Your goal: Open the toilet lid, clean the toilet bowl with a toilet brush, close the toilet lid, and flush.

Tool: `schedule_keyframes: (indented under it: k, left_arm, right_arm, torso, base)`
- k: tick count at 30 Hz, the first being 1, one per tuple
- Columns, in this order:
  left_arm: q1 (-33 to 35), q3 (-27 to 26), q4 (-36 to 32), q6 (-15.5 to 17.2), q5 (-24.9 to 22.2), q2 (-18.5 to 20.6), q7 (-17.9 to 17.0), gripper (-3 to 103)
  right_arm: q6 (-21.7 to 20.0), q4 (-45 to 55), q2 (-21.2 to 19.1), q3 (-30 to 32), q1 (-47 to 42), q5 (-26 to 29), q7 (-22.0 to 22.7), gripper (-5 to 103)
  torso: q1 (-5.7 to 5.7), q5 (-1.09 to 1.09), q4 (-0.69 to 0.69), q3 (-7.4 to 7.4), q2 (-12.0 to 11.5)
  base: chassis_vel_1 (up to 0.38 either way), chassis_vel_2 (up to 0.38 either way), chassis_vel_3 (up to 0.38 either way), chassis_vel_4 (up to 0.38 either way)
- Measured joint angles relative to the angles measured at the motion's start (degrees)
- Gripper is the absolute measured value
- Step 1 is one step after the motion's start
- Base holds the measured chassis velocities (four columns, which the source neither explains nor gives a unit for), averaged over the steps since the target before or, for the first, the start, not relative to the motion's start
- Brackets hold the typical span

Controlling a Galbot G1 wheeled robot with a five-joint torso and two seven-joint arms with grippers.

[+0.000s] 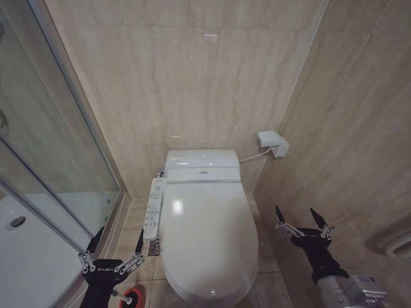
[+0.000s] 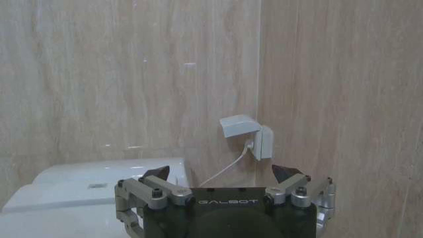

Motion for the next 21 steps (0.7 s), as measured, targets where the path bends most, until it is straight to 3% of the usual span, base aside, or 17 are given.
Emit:
schedule_keyframes:
  k: [21]
  left_arm:
    - [0.00, 0.00, 0.00, 0.00, 0.00, 0.00, 0.00, 100]
  right_arm:
    - [0.02, -0.01, 0.00, 0.00, 0.00, 0.00, 0.00, 100]
  torso:
    - [0.00, 0.00, 0.00, 0.00, 0.00]
  base:
    - [0.000, 0.000, 0.000, 0.000]
